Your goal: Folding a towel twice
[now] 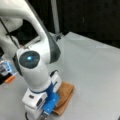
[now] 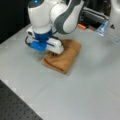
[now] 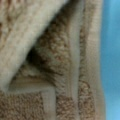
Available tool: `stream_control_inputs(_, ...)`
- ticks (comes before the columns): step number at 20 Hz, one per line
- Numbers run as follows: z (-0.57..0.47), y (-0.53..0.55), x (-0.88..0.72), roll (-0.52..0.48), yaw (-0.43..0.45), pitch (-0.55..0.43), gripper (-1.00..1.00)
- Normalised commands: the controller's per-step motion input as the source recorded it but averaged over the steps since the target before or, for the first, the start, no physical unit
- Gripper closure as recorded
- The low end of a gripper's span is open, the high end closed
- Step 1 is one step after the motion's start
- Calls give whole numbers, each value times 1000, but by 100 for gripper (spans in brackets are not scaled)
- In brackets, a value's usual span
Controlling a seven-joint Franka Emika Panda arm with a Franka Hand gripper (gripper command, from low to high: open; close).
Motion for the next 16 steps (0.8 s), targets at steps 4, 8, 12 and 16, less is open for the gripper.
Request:
stream_control_inputs(4, 294, -31, 0, -22, 61, 181, -100)
stream_control_inputs(8, 224, -10, 26, -51, 44, 169, -100)
stream_control_inputs(12, 205, 93, 46, -6, -112, 170, -100)
stream_control_inputs(16, 303, 241, 56, 20, -161, 131, -100)
